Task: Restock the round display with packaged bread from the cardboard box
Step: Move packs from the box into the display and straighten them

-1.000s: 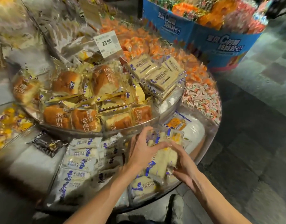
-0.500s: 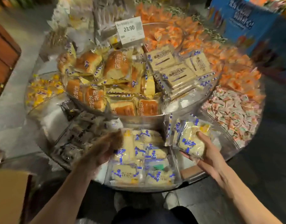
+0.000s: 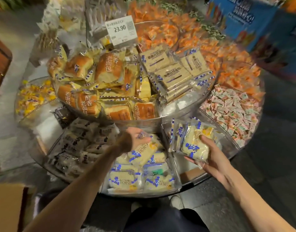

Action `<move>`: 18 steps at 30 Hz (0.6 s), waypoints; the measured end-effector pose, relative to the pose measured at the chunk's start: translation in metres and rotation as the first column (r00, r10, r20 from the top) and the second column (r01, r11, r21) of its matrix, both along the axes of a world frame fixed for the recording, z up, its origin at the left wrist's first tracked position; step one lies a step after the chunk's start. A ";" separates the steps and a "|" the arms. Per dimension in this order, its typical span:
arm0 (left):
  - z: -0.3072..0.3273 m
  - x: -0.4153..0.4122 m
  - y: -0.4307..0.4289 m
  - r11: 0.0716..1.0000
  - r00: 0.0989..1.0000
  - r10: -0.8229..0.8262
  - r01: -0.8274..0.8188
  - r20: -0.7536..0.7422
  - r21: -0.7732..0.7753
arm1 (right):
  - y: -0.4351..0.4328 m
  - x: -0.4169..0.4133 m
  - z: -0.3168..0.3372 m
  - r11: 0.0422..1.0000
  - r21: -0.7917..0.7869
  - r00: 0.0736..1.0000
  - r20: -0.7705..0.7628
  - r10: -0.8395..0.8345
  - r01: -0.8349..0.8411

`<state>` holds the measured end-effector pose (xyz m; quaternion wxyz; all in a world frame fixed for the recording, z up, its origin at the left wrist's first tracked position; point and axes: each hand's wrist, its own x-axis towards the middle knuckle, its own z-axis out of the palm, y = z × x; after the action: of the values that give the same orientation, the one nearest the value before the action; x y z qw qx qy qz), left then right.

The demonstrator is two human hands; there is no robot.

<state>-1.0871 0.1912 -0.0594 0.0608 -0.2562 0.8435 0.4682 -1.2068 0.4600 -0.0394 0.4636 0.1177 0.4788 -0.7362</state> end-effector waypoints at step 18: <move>-0.042 -0.022 0.032 0.581 0.810 -0.459 0.584 0.365 -0.567 | 0.011 0.003 -0.001 0.999 0.044 1.000 -0.013 -0.004 0.005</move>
<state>-1.1092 0.2235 -0.1010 0.1774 -0.0413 0.9802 0.0776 -1.2036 0.4715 -0.0408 0.4561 0.1242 0.4977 -0.7272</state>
